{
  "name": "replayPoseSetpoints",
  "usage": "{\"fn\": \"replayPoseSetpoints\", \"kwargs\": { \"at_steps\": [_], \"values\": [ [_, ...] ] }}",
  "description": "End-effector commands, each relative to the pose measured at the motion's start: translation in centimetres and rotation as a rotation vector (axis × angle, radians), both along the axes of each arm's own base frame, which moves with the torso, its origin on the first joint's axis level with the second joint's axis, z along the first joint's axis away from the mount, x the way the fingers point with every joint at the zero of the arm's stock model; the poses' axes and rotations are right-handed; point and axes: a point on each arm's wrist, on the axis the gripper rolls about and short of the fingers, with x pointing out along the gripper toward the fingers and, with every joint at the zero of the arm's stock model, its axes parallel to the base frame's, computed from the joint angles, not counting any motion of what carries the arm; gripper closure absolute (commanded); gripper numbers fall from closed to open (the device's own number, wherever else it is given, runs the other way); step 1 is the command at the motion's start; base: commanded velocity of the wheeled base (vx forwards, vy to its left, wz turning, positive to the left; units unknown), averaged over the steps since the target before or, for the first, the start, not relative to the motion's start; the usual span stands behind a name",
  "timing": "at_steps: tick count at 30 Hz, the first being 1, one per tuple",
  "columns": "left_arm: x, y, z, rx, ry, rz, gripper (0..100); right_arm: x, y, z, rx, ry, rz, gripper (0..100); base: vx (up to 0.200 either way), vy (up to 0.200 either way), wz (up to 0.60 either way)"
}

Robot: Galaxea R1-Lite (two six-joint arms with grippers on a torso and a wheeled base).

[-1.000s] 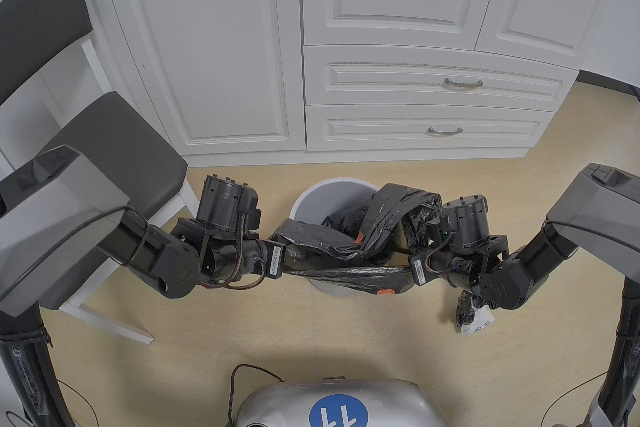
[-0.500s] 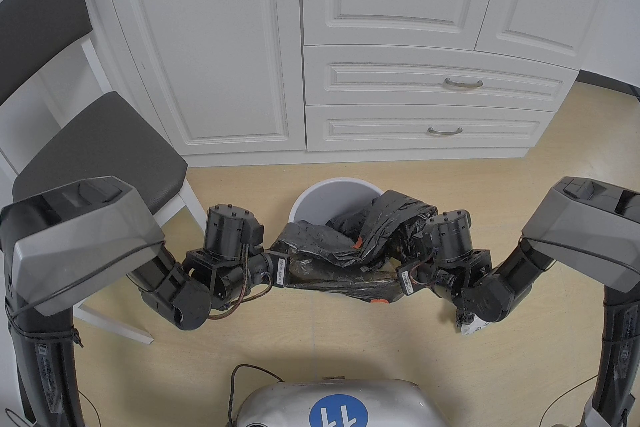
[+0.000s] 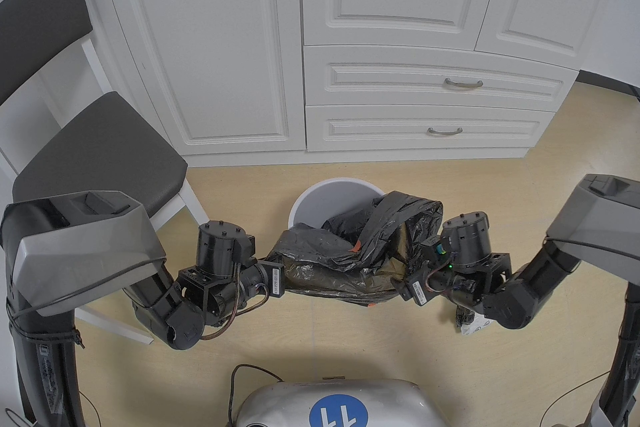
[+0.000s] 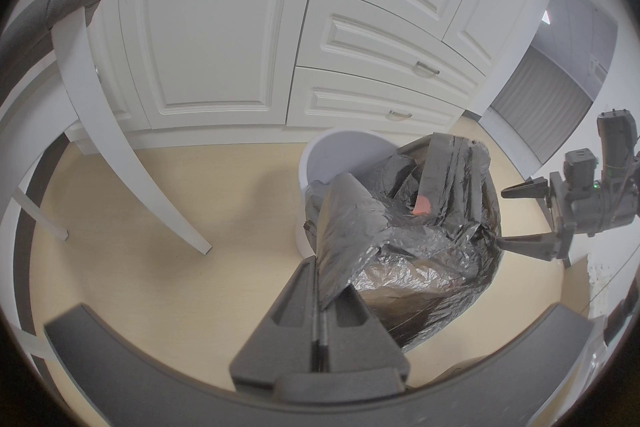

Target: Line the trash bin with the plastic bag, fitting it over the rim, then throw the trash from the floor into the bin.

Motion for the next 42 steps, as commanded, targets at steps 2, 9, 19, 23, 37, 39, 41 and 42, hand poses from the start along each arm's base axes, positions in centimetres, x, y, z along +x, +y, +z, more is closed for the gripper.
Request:
{"fn": "replayPoseSetpoints", "kwargs": {
  "at_steps": [2,9,19,23,37,39,41,42],
  "values": [
    [-0.5,-0.1,0.6,-0.051,-0.012,0.012,100,-3.5,-2.2,5.3,0.016,-0.100,0.070,0,0.000,0.000,0.00],
    [-1.1,0.0,0.2,-0.064,-0.012,0.012,100,-3.1,-0.1,7.2,0.063,-0.203,0.125,0,0.000,0.000,0.00],
    [-1.0,-0.3,-0.9,-0.060,0.003,0.002,100,1.6,1.9,8.1,-0.256,-0.339,0.675,0,0.000,0.000,0.00],
    [-1.1,-0.2,-1.0,-0.069,-0.013,0.001,100,2.5,2.8,7.5,-0.247,-0.243,0.795,0,0.000,0.000,0.00],
    [-1.0,-0.2,-0.9,-0.070,-0.017,-0.001,100,3.2,1.8,5.1,-0.284,-0.065,0.805,0,0.000,0.000,0.00],
    [-1.0,-0.2,-0.9,-0.070,-0.017,-0.001,100,3.7,2.1,4.2,-0.287,-0.050,0.807,0,0.000,0.000,0.00],
    [-1.0,-0.2,-0.9,-0.070,-0.019,-0.001,100,4.1,2.3,3.8,-0.287,-0.046,0.810,0,0.000,0.000,0.00],
    [-1.0,-0.2,-0.9,-0.071,-0.020,0.000,100,4.4,2.4,3.6,-0.287,-0.046,0.810,0,0.000,0.000,0.00]
  ]
}}
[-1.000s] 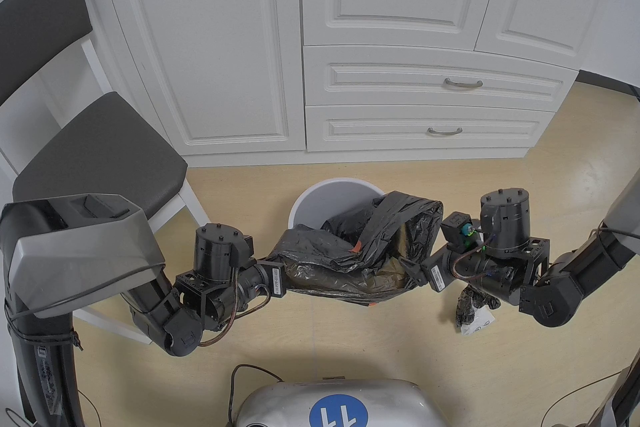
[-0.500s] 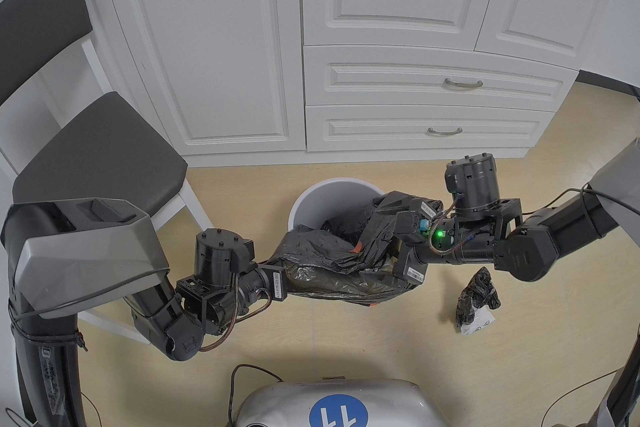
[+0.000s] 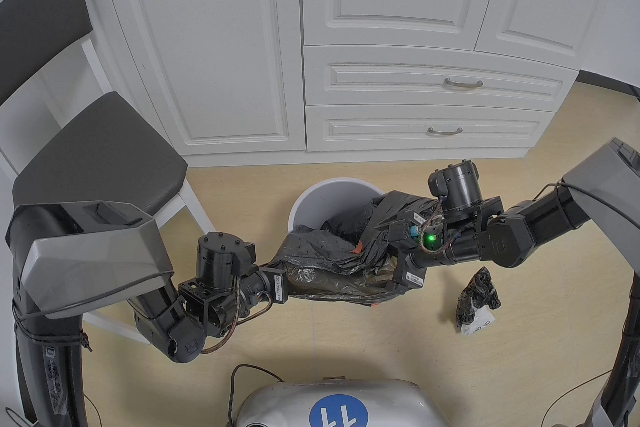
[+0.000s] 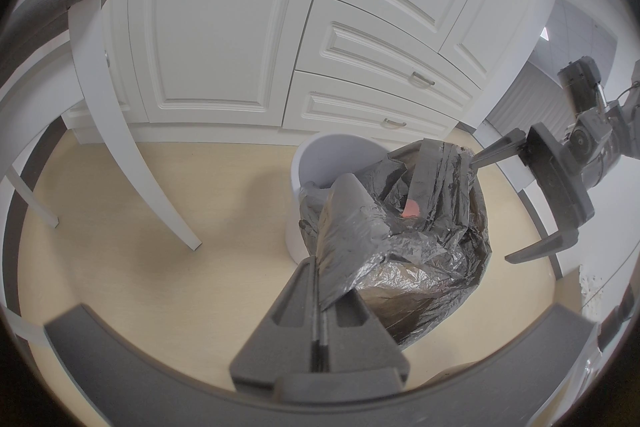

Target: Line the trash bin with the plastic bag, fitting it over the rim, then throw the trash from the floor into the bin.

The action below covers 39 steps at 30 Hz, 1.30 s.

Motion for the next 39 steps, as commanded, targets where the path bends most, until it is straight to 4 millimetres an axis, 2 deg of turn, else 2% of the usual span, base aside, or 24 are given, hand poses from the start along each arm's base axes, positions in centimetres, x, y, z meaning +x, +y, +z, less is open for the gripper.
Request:
{"fn": "replayPoseSetpoints", "kwargs": {
  "at_steps": [1,14,17,18,26,39],
  "values": [
    [0.1,0.0,-0.1,0.000,0.001,0.002,100,1.1,0.6,-1.6,-0.013,0.025,0.001,0,0.000,0.000,0.00],
    [0.2,0.0,0.1,-0.009,-0.017,0.002,100,1.6,0.8,-2.6,-0.042,0.070,0.001,0,0.000,0.000,0.00],
    [0.2,0.0,0.1,-0.009,-0.017,0.002,100,2.4,0.7,-3.5,-0.045,0.077,-0.008,0,0.000,0.000,0.00],
    [0.2,0.0,0.1,-0.010,-0.020,0.002,100,2.6,0.8,-3.6,-0.045,0.077,-0.010,100,0.000,0.000,0.00],
    [0.4,0.2,0.0,-0.008,-0.017,0.009,100,3.3,0.9,-3.0,-0.029,0.055,-0.017,100,0.000,0.000,0.00],
    [1.1,0.4,-0.6,-0.011,-0.013,0.025,100,7.8,1.2,-0.1,0.118,-0.122,-0.116,100,0.000,0.000,0.00]
  ]
}}
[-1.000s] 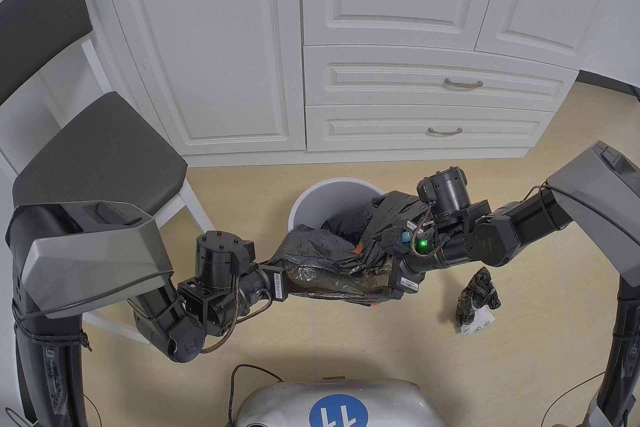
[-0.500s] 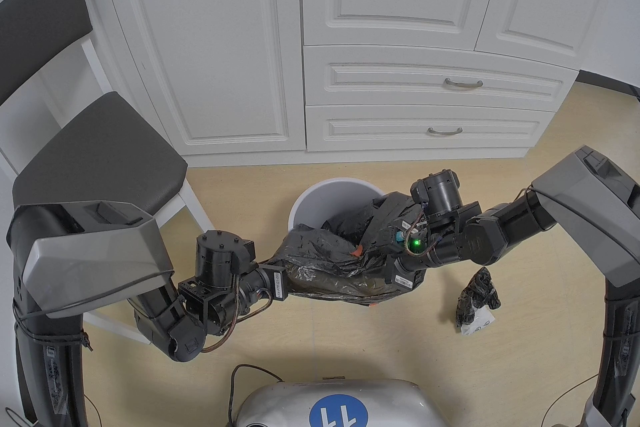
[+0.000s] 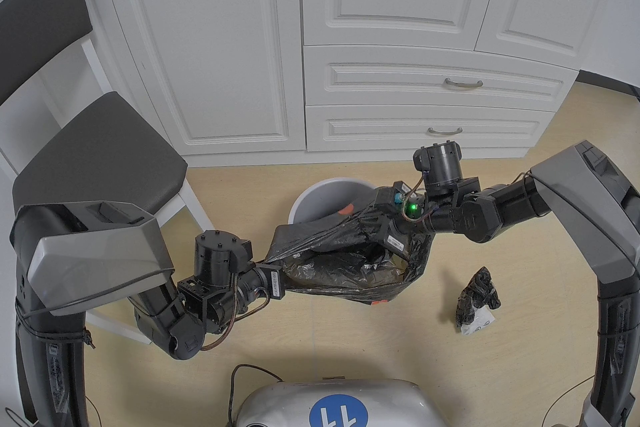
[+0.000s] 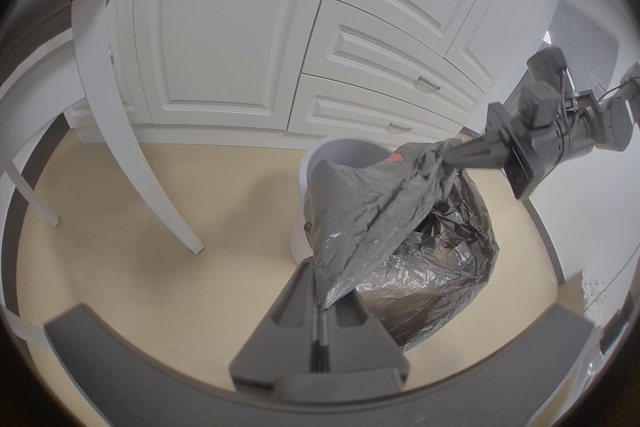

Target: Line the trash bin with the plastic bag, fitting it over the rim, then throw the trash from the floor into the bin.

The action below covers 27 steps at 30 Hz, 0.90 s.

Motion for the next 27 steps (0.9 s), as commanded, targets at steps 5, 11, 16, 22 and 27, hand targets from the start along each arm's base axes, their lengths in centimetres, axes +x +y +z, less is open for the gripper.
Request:
{"fn": "replayPoseSetpoints", "kwargs": {
  "at_steps": [5,11,16,22,27],
  "values": [
    [1.7,-0.4,-0.3,-0.057,-0.056,0.033,100,3.3,0.7,-0.5,0.128,-0.103,-0.130,100,0.000,0.000,0.00],
    [2.8,-1.0,-0.4,-0.121,-0.112,0.065,100,4.9,1.5,-1.7,0.203,-0.170,-0.203,100,0.000,0.000,0.00],
    [3.7,-1.3,-1.0,-0.120,-0.130,0.101,100,5.4,1.7,-2.4,0.256,-0.209,-0.247,100,0.000,0.000,0.00],
    [3.5,-1.2,-1.1,-0.113,-0.123,0.105,100,5.0,1.2,-1.6,0.265,-0.225,-0.260,0,0.000,0.000,0.00],
    [1.8,-0.7,-0.8,-0.097,-0.110,0.082,100,1.4,-0.3,2.1,0.252,-0.187,-0.210,0,0.000,0.000,0.00]
  ]
}}
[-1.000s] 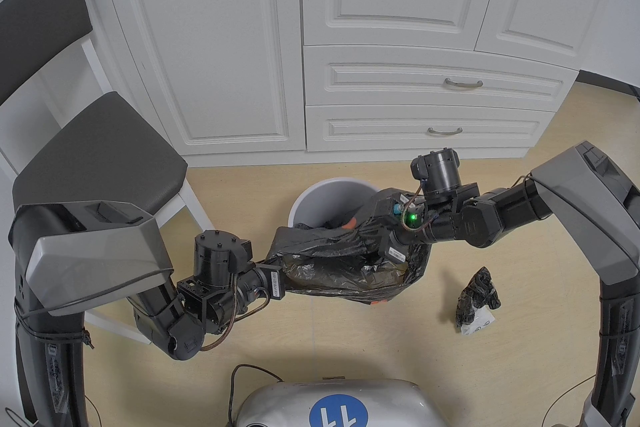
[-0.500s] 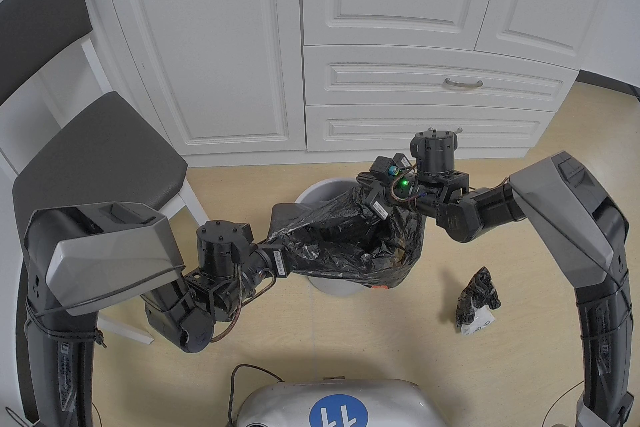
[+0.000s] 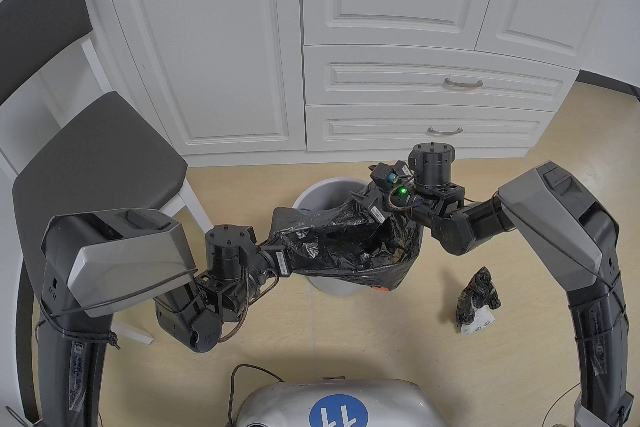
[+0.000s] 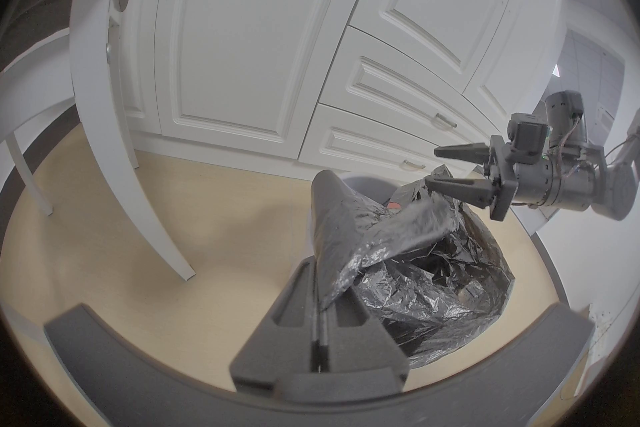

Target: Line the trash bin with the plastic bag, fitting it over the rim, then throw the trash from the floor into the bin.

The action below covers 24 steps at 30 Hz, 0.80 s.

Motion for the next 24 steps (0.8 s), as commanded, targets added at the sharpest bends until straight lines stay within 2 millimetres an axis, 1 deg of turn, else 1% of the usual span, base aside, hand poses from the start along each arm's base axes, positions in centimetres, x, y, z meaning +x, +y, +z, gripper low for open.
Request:
{"fn": "replayPoseSetpoints", "kwargs": {
  "at_steps": [1,2,5,8,13,14,16,18,19,20,21,22,24],
  "values": [
    [-1.8,0.5,0.4,0.019,0.013,-0.028,100,-3.7,-1.5,3.7,-0.013,0.037,0.069,0,0.000,0.000,0.00],
    [-2.3,0.6,0.7,0.027,0.014,-0.039,100,-4.8,-1.5,3.7,-0.029,0.063,0.106,0,0.000,0.000,0.00],
    [-3.3,0.8,1.0,0.052,0.028,-0.080,100,-7.1,-2.0,3.1,-0.099,0.088,0.152,0,0.000,0.000,0.00],
    [-4.1,1.2,0.7,0.087,0.049,-0.107,100,-8.5,-2.7,2.9,-0.159,0.091,0.173,0,0.000,0.000,0.00],
    [-4.7,1.4,1.0,0.104,0.058,-0.118,100,-9.8,-3.3,2.9,-0.173,0.109,0.177,0,0.000,0.000,0.00],
    [-5.1,1.3,1.4,0.106,0.057,-0.133,100,-10.2,-3.6,2.7,-0.179,0.124,0.176,0,0.000,0.000,0.00],
    [-5.5,1.5,1.6,0.115,0.063,-0.149,100,-10.5,-3.6,2.1,-0.186,0.144,0.179,0,0.000,0.000,0.00],
    [-5.9,1.8,1.8,0.139,0.069,-0.173,100,-10.9,-3.8,0.5,-0.207,0.193,0.183,0,0.000,0.000,0.00],
    [-5.9,1.8,1.8,0.139,0.069,-0.173,100,-10.9,-3.8,0.5,-0.207,0.193,0.183,0,0.000,0.000,0.00],
    [-5.9,1.9,1.6,0.151,0.076,-0.176,100,-11.0,-3.8,-0.7,-0.217,0.222,0.184,0,0.000,0.000,0.00],
    [-5.9,1.9,1.6,0.151,0.076,-0.176,0,-11.0,-3.8,-0.7,-0.217,0.222,0.184,0,0.000,0.000,0.00],
    [-5.9,1.9,0.8,0.162,0.103,-0.179,0,-10.9,-3.8,-2.6,-0.210,0.231,0.179,0,0.000,0.000,0.00],
    [-5.7,1.8,0.1,0.171,0.121,-0.180,0,-11.0,-3.7,-3.9,-0.204,0.225,0.178,0,0.000,0.000,0.00]
  ]
}}
